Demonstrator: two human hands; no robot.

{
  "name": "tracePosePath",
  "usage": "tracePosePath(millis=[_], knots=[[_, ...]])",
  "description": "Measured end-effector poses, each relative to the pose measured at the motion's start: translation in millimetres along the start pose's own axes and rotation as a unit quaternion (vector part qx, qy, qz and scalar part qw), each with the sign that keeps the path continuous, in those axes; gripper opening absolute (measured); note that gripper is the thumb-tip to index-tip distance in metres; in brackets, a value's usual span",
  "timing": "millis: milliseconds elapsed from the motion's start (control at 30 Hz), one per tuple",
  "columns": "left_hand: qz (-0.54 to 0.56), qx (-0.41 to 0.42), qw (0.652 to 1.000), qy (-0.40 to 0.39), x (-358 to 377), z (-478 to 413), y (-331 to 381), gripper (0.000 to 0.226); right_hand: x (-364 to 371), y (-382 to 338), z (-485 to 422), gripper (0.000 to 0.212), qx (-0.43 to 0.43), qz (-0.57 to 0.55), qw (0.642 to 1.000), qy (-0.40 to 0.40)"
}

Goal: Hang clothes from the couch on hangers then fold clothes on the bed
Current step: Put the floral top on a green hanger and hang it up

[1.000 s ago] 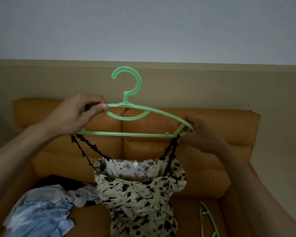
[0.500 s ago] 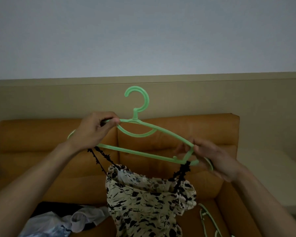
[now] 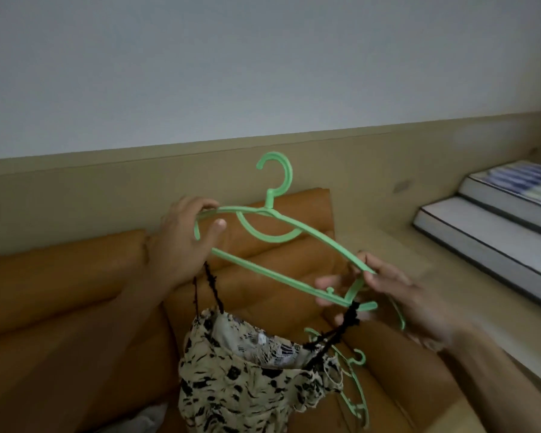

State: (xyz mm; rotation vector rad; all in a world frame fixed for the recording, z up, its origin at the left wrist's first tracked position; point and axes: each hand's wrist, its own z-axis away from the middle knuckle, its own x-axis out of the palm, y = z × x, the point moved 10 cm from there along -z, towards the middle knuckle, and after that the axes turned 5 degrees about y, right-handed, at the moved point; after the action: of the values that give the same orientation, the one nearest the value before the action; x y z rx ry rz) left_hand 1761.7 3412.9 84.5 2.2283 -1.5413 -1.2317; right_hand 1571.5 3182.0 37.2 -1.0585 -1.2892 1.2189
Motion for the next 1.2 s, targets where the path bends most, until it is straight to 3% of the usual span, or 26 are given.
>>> tracePosePath(millis=[67, 200, 333, 467, 600, 900, 1200], knots=[[0.051, -0.02, 0.998, -0.008, 11.8, 9.9, 26.9, 0.019, -5.9, -16.8, 38.8, 0.043, -0.026, 0.001, 0.998, 0.063], [0.137, -0.042, 0.987, -0.073, 44.4, 22.9, 83.3, 0.016, -19.9, -62.4, 115.6, 0.047, -0.066, 0.049, 0.979, 0.184], [0.224, -0.036, 0.964, -0.138, 81.8, 30.5, 152.1, 0.019, -18.1, -103.6, 198.2, 0.031, -0.113, 0.059, 0.957, 0.259], [0.289, -0.014, 0.935, -0.205, 115.3, 52.4, 240.0, 0.022, -27.8, -124.8, 289.2, 0.033, -0.127, 0.066, 0.922, 0.359], [0.348, -0.01, 0.896, -0.276, 146.6, 88.8, 333.0, 0.023, -42.3, -134.4, 389.2, 0.011, -0.13, 0.048, 0.871, 0.471], [0.426, 0.025, 0.821, -0.381, 181.2, 220.5, 565.8, 0.025, -63.9, -149.3, 628.0, 0.013, -0.131, 0.033, 0.788, 0.6], [0.456, 0.038, 0.762, -0.458, 212.8, 351.7, 733.2, 0.026, -71.7, -167.0, 828.6, 0.022, -0.127, 0.06, 0.714, 0.686]])
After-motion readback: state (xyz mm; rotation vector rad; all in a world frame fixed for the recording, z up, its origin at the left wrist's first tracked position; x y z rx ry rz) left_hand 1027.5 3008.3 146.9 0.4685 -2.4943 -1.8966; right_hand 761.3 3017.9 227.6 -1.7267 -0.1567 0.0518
